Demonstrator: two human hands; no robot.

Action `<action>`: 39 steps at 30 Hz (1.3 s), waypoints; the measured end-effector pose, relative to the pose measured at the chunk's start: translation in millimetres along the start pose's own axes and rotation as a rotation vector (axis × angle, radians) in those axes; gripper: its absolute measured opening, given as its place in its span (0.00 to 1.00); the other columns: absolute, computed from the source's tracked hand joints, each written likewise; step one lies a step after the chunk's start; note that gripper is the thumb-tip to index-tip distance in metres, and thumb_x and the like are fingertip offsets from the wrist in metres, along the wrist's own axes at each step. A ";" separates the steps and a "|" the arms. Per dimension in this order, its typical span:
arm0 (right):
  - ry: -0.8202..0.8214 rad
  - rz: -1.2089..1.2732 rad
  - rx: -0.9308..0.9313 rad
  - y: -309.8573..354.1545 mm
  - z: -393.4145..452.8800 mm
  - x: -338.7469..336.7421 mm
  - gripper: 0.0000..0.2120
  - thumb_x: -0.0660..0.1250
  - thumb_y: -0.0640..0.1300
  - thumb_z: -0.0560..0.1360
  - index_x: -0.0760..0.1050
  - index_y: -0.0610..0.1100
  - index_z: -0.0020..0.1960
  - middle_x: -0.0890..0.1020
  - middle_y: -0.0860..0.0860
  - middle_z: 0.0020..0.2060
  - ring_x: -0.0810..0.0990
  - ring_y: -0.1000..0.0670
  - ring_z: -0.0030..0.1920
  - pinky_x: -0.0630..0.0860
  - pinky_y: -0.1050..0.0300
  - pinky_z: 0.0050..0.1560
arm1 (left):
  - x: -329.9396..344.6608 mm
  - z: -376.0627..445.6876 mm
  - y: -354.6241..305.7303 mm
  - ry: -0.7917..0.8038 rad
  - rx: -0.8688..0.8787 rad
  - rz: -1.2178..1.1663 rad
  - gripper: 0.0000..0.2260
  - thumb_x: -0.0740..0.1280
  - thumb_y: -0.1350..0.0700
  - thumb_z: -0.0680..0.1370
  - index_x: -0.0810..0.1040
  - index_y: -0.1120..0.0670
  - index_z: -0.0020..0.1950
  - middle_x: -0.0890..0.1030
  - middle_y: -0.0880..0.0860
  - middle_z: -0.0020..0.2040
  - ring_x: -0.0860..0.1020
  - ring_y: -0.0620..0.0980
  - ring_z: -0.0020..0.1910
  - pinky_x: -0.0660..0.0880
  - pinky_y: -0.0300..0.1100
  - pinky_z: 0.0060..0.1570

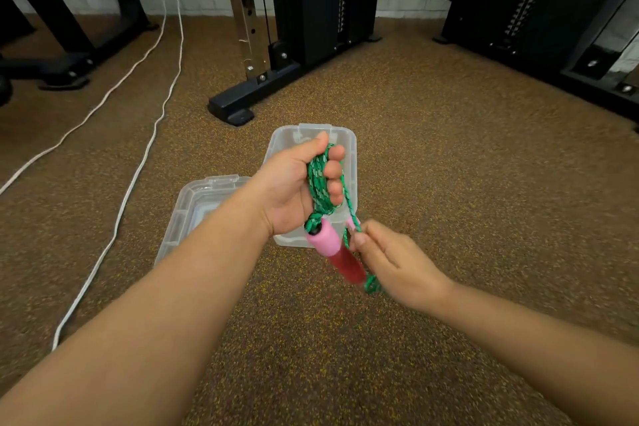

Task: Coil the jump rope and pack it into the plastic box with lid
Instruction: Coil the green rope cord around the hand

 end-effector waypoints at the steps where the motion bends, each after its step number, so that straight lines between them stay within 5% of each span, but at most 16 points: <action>1: 0.034 -0.017 -0.012 3.9 -1.1 3.9 0.11 0.53 0.54 0.80 0.70 0.53 0.45 0.77 0.55 0.35 0.76 0.53 0.36 0.74 0.50 0.40 | -0.5 1.5 0.4 -0.030 0.020 0.002 0.17 0.53 0.47 0.81 0.75 0.54 0.42 0.75 0.46 0.25 0.73 0.45 0.22 0.72 0.35 0.28; 4: 0.093 -0.042 -0.068 18.5 -2.6 8.2 0.13 0.52 0.56 0.78 0.73 0.52 0.47 0.75 0.57 0.34 0.72 0.61 0.36 0.68 0.57 0.44 | 1.4 5.5 5.1 -0.069 0.042 0.129 0.20 0.49 0.47 0.82 0.77 0.55 0.53 0.84 0.49 0.34 0.81 0.44 0.30 0.76 0.36 0.34; 9: 0.074 -0.040 -0.169 38.4 1.1 -8.0 0.16 0.54 0.58 0.77 0.75 0.51 0.41 0.75 0.62 0.29 0.73 0.63 0.33 0.68 0.57 0.46 | -1.2 8.4 13.0 -0.140 0.021 0.408 0.22 0.48 0.46 0.82 0.68 0.61 0.65 0.86 0.55 0.41 0.83 0.51 0.40 0.77 0.45 0.48; 13: 0.015 0.061 -0.247 44.4 9.3 -31.0 0.14 0.59 0.54 0.77 0.75 0.54 0.35 0.80 0.61 0.32 0.80 0.63 0.39 0.75 0.57 0.43 | -0.1 -2.7 13.2 -0.118 -0.066 0.705 0.25 0.49 0.43 0.81 0.76 0.60 0.59 0.83 0.57 0.42 0.80 0.52 0.37 0.77 0.40 0.41; 17: -0.118 0.067 -0.212 39.3 22.6 -48.5 0.19 0.56 0.58 0.77 0.72 0.54 0.30 0.78 0.52 0.26 0.75 0.56 0.28 0.70 0.57 0.32 | 12.4 -14.2 12.1 0.098 -0.169 0.902 0.33 0.46 0.37 0.79 0.79 0.61 0.47 0.79 0.58 0.30 0.77 0.52 0.28 0.75 0.39 0.33; 22: -0.229 0.076 -0.131 25.4 24.6 -46.7 0.24 0.52 0.62 0.76 0.72 0.51 0.29 0.77 0.63 0.24 0.76 0.56 0.26 0.68 0.59 0.28 | 18.0 -14.7 12.4 0.235 -0.269 0.889 0.35 0.46 0.33 0.76 0.78 0.62 0.43 0.66 0.53 0.23 0.66 0.49 0.21 0.69 0.41 0.31; 26: -0.360 0.112 -0.077 17.8 23.8 -39.8 0.25 0.55 0.57 0.80 0.66 0.48 0.27 0.68 0.57 0.21 0.67 0.58 0.25 0.62 0.62 0.29 | 18.3 -16.5 13.8 0.290 -0.233 0.904 0.17 0.59 0.47 0.79 0.74 0.57 0.39 0.63 0.50 0.22 0.65 0.47 0.21 0.67 0.35 0.25; 34: -0.701 0.452 0.098 2.5 27.9 -51.0 0.21 0.53 0.53 0.81 0.66 0.49 0.30 0.72 0.54 0.22 0.72 0.54 0.26 0.71 0.58 0.32 | 6.7 -10.1 14.3 0.213 -0.178 0.855 0.13 0.57 0.54 0.81 0.70 0.55 0.37 0.63 0.48 0.21 0.65 0.46 0.21 0.65 0.39 0.29; 36: -0.687 0.396 0.004 -4.8 23.9 -58.1 0.20 0.53 0.53 0.81 0.66 0.50 0.31 0.72 0.56 0.24 0.71 0.56 0.28 0.73 0.54 0.36 | 1.2 -8.3 11.8 0.161 -0.161 0.835 0.14 0.57 0.54 0.81 0.69 0.55 0.36 0.63 0.48 0.21 0.64 0.47 0.21 0.65 0.38 0.28; 39: -0.557 0.117 -0.096 -19.0 15.6 -62.8 0.17 0.53 0.54 0.79 0.68 0.52 0.33 0.73 0.57 0.29 0.70 0.59 0.32 0.68 0.60 0.35 | -3.4 -6.6 10.1 0.113 -0.148 0.806 0.14 0.57 0.54 0.81 0.69 0.55 0.36 0.62 0.48 0.21 0.63 0.48 0.22 0.63 0.40 0.29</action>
Point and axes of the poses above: each hand's wrist, its own z-axis towards the middle knuckle, its own x-axis out of the palm, y = z × x, the point moved 3 cm from there along z, towards the middle knuckle
